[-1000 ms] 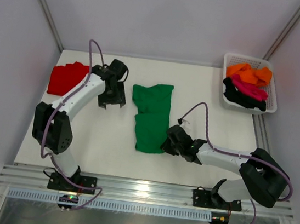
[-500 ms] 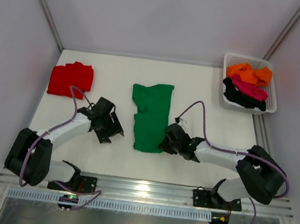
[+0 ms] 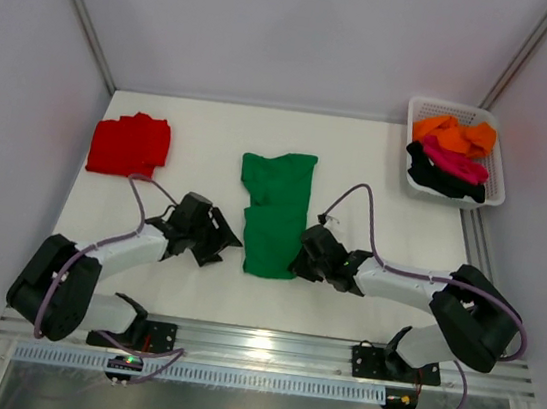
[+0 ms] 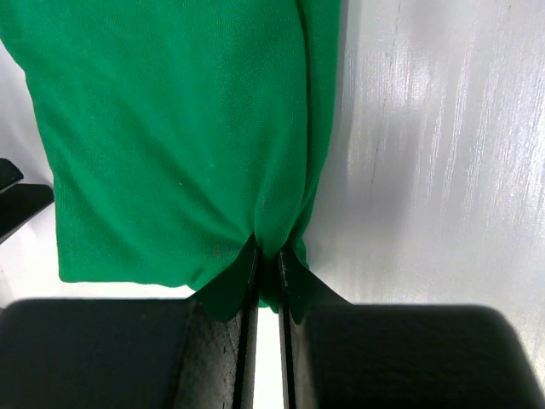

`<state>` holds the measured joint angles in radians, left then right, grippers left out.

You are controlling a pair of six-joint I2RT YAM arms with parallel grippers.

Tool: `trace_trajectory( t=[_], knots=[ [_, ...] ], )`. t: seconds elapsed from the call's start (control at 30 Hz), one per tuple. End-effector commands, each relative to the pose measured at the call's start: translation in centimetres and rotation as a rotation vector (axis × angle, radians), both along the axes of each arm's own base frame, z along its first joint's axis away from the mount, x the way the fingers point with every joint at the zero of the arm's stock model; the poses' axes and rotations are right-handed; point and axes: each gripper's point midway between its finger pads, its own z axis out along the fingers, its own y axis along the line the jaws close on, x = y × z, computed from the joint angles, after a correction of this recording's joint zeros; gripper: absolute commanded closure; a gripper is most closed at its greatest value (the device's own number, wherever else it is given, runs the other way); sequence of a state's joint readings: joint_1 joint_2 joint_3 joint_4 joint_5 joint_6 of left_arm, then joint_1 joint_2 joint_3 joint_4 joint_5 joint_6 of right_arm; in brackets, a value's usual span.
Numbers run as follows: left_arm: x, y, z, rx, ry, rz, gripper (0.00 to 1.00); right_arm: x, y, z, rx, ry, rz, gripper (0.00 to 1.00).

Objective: Fold and stack the t-shirts
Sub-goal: Grab one side of the 2/3 rectangular tshirt with both arms

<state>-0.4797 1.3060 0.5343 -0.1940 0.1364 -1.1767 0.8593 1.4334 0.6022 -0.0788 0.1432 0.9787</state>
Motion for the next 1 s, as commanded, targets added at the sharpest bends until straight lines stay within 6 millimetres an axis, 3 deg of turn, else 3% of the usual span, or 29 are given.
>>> trace_trajectory(
  t=[0.0,0.47,0.6,0.97],
  knots=[
    [0.9,-1.6,-0.6,-0.023,-0.027,-0.023,0.28,0.2,0.2,0.0,-0.008,0.0,0.011,0.94],
    [-0.5,-4.4,-3.3,-0.017,0.078,-0.102,0.29,0.3,0.7,-0.7,-0.017,0.022,0.019,0.95],
    [-1.4,-4.3,-3.6,0.017,0.122,-0.109,0.3,0.6,0.7,-0.7,-0.03,0.016,0.017,0.95],
    [-0.8,-3.1,-2.6,0.142,0.134,-0.114,0.43,1.2,0.9,-0.4,-0.044,0.003,0.016,0.95]
  ],
)
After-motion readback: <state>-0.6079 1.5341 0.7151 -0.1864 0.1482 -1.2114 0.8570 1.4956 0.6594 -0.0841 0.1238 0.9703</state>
